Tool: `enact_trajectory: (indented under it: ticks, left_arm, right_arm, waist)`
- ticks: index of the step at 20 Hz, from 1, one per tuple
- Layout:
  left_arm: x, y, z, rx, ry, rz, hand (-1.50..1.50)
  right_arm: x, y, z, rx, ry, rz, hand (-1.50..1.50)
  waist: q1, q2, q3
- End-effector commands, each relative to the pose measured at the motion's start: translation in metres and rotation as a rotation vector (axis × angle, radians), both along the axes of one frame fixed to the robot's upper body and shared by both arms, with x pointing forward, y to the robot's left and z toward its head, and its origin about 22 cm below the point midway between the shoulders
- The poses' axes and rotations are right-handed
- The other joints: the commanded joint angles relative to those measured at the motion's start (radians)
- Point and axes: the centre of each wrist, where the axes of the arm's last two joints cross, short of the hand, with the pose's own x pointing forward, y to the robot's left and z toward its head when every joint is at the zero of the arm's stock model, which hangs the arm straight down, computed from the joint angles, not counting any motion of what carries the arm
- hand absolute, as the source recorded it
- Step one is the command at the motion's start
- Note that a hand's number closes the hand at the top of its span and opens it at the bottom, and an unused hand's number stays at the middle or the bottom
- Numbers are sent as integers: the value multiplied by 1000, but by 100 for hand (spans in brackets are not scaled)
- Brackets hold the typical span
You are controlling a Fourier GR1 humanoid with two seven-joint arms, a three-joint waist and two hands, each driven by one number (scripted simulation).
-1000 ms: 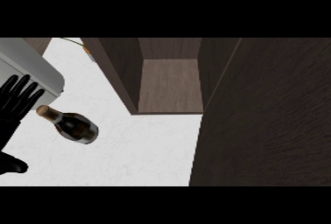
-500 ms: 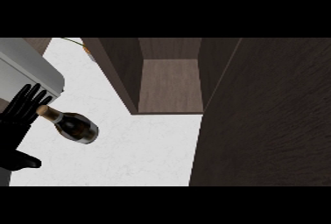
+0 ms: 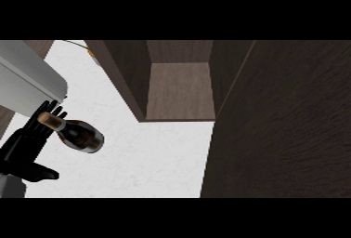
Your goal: Pick up the wine, place it into the cabinet and close the cabinet
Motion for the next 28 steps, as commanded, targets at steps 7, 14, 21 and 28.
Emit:
enact_trajectory:
  ticks: [7,14,21,28]
  left_arm:
    - [5,5,-35,9,49,9,-150]
    - [9,-3,-63,-52,103,14,-150]
    - [11,-7,-71,-74,102,16,-150]
    - [22,-11,-67,-75,87,-15,-150]
  right_arm:
    - [-36,-4,2,20,-2,69,-150]
    - [-17,3,8,7,-25,81,-150]
    - [-17,3,11,13,-10,81,-150]
    - [-16,1,10,0,-1,70,-150]
  waist:
    - [-3,-1,0]
    - [-8,3,-1]
    - [-17,5,-3]
    - [-20,6,-3]
